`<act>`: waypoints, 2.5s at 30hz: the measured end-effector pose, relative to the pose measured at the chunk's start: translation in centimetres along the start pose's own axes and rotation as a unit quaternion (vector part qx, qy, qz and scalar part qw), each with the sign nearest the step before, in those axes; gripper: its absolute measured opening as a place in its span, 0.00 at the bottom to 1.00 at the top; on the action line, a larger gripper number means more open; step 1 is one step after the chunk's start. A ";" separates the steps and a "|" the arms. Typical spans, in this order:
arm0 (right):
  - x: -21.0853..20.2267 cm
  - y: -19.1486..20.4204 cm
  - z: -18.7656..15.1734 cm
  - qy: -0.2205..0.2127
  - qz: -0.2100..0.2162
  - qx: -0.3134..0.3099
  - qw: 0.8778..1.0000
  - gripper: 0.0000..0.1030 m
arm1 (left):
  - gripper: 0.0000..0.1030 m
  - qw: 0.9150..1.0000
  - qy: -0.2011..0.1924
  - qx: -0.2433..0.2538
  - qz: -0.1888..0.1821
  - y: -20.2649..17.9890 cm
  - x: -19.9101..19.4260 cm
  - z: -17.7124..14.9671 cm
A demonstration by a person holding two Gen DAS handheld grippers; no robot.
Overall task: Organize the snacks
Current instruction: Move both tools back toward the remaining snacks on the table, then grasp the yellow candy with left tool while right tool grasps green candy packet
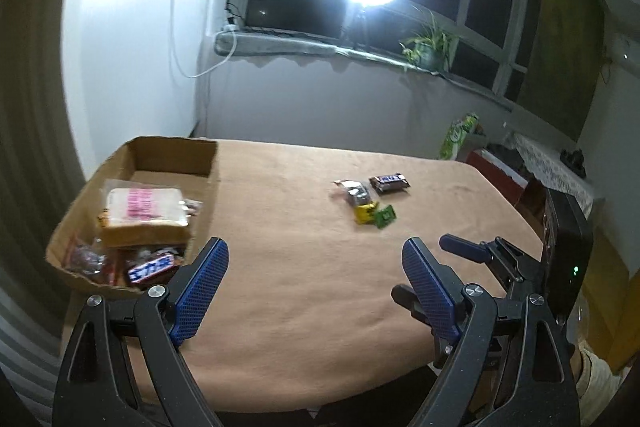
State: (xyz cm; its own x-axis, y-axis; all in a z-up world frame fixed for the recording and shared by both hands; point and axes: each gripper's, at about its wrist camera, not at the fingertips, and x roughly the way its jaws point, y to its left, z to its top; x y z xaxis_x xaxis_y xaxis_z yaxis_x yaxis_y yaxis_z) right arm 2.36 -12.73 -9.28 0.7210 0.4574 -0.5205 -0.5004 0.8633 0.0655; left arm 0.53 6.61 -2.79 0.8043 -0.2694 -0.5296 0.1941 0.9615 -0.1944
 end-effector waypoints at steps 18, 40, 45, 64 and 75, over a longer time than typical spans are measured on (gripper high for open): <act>1.7 -9.5 -1.5 0.032 -0.042 0.084 0.995 0.93 | 0.86 0.996 0.079 0.022 -0.036 -5.3 9.1 -0.4; 10.1 -14.1 2.7 0.123 -0.023 0.046 0.991 0.92 | 0.74 0.988 0.138 0.061 -0.032 -3.9 19.4 1.4; 12.3 -13.0 3.4 0.142 -0.008 0.016 0.990 0.92 | 0.63 0.988 0.142 0.057 -0.028 -2.5 19.4 1.2; 11.8 -14.3 2.5 0.145 0.027 0.020 0.989 0.14 | 0.07 0.977 0.178 0.094 -0.072 -6.0 23.7 1.6; 10.8 -14.0 1.7 0.151 0.029 0.016 0.988 0.08 | 0.03 0.982 0.153 0.056 -0.091 -4.9 22.1 2.1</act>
State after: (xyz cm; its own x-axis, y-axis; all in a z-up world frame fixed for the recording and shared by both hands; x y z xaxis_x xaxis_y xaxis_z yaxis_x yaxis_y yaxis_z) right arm 17.97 -19.52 -14.38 0.5130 0.4263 -0.7450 -0.5184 0.8457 0.1269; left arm 18.54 -3.95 -11.82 0.5468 -0.4245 -0.7216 0.3932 0.8912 -0.2263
